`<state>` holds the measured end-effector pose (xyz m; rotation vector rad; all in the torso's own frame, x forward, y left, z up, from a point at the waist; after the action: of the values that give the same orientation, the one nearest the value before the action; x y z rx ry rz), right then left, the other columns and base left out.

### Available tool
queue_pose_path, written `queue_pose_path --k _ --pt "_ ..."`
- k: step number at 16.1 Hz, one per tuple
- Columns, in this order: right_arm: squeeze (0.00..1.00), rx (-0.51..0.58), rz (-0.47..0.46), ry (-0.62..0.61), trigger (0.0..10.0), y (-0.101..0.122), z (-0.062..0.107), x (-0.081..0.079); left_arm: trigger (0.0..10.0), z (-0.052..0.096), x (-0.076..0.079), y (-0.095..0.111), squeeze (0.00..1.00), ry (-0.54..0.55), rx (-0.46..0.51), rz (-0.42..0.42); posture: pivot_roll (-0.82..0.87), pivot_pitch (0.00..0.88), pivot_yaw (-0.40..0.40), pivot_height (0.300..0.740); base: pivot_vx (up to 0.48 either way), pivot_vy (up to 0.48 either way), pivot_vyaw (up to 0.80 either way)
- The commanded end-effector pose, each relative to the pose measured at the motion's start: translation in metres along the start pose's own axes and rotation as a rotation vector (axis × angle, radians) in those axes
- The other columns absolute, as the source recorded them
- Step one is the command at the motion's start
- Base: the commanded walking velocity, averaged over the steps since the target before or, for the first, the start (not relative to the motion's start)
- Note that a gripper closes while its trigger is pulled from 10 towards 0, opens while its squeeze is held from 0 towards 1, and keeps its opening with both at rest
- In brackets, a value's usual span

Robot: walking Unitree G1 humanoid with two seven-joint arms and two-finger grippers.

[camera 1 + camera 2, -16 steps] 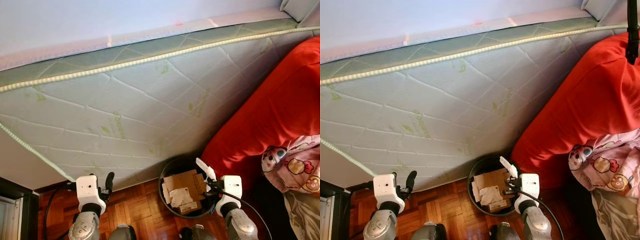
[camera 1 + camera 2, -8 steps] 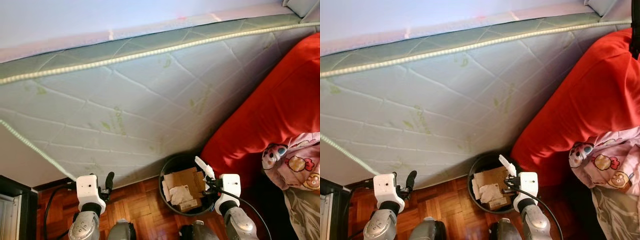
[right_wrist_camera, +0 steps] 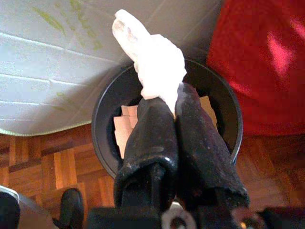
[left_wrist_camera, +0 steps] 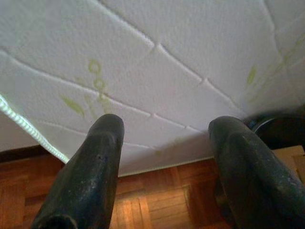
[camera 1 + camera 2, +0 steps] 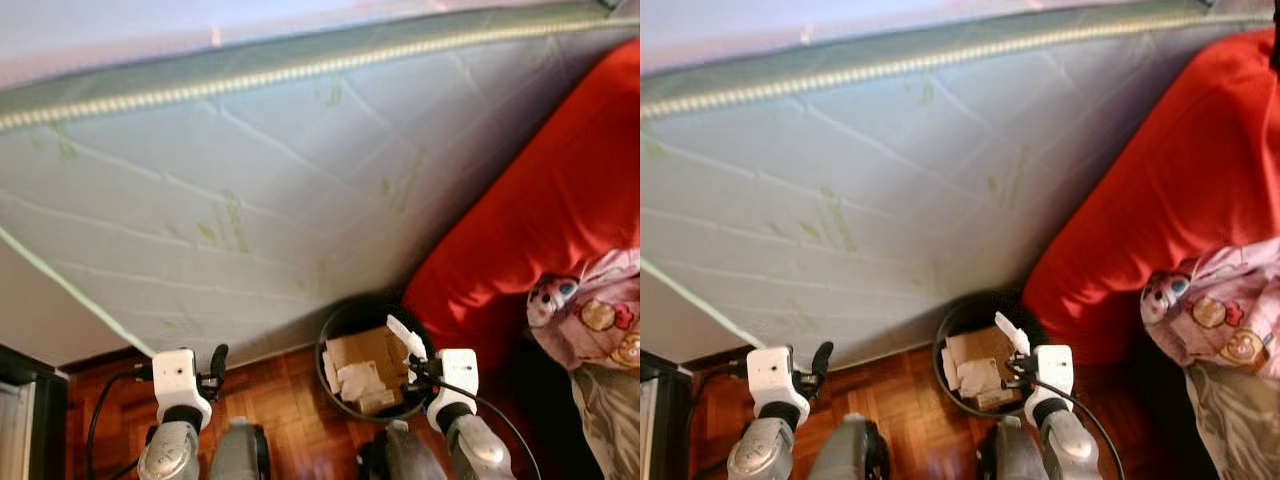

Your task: Clean up the room

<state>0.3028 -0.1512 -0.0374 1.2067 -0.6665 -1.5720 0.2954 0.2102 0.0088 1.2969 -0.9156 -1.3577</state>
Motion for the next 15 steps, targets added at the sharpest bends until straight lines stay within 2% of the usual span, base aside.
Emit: queue_pose_path --k 1,10,15 --pt "0.00 -0.017 -0.018 -0.014 10.0 -0.007 0.003 0.003 10.0 0.005 0.000 -0.012 0.00 0.004 -0.046 0.018 0.02 0.237 -0.030 0.637 0.000 0.000 0.00" --pt "0.00 -0.029 -0.025 0.002 10.0 -0.008 0.002 0.000 10.0 0.004 -0.001 -0.010 0.00 0.008 -0.045 0.040 0.02 0.241 -0.028 0.637 0.000 0.000 0.00" --pt "0.00 -0.104 -0.006 0.015 10.0 -0.018 -0.001 -0.006 10.0 0.004 0.000 -0.009 0.00 0.005 -0.049 0.041 0.03 0.251 -0.020 0.637 0.000 0.000 0.00"
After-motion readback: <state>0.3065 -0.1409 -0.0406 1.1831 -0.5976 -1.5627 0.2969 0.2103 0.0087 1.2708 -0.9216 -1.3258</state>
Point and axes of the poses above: a point about 5 cm out from each wrist's last joint towards the gripper, its own z axis pointing back from the gripper into the wrist, its own y axis along the axis of the wrist's last joint, x = y × z, the point moved 5 cm from there along -z, pointing out of the wrist towards the gripper, and after that the axes turned 15 degrees about -z, right-handed, at the moved point
